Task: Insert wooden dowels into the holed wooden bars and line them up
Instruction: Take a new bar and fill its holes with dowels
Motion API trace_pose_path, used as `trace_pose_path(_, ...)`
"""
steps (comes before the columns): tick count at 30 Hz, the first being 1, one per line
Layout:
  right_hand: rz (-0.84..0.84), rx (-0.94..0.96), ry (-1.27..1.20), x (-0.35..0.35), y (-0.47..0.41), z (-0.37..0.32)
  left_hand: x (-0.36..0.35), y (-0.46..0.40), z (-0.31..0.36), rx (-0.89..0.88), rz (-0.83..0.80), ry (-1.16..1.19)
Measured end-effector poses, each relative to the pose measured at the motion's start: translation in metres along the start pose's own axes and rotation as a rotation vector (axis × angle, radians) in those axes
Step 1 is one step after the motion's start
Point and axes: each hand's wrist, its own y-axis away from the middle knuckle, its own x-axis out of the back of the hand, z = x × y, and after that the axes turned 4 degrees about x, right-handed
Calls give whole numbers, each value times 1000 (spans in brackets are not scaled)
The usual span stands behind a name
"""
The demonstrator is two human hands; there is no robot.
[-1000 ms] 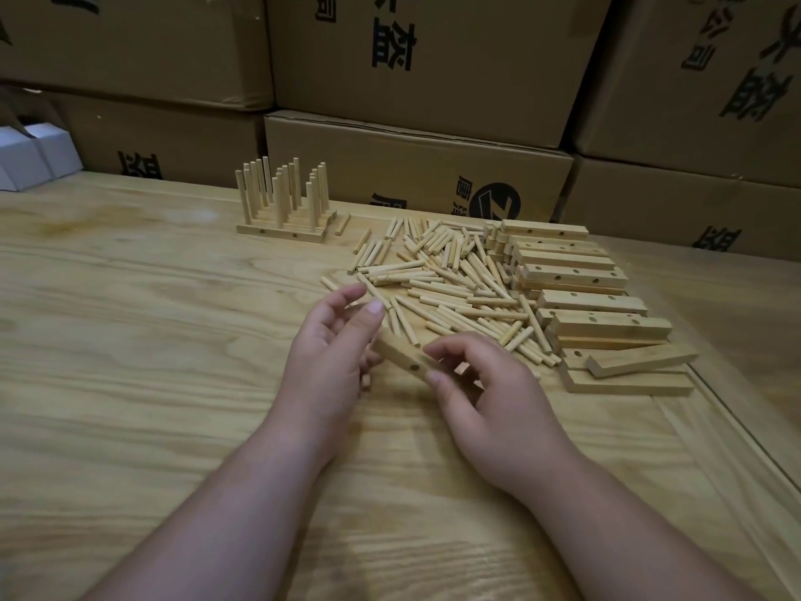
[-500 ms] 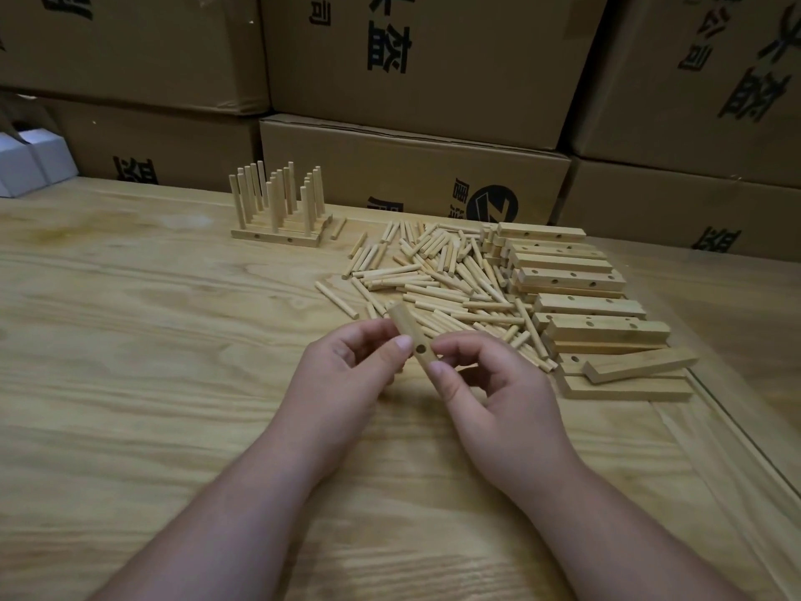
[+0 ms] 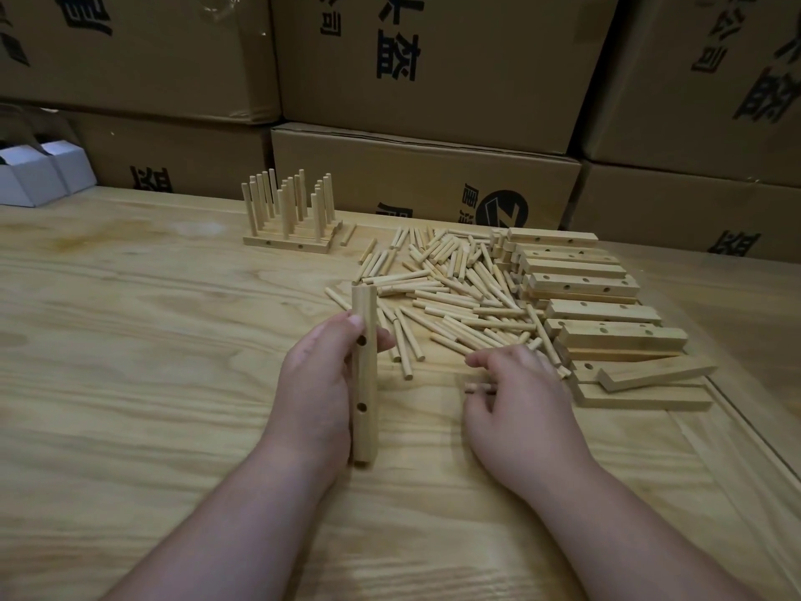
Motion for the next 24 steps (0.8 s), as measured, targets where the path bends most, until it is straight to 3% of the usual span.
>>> trace_pose_path(7, -45, 54, -77, -1, 0, -2, -7, -1, 0, 150, -38, 184)
trace_pose_path(12, -17, -37, 148, 0, 0, -2, -9, -4, 0, 220, -2, 289)
trace_pose_path(16, -7, -67, 194, -3, -1, 1, -8, -5, -1, 214, -40, 278)
trace_pose_path(19, 68, 20, 75, -3, -2, 1, -8, -5, -1, 205, -60, 253)
trace_pose_path(24, 193, 147, -332, 4, 1, -6, -8, -3, -2, 167, -101, 187)
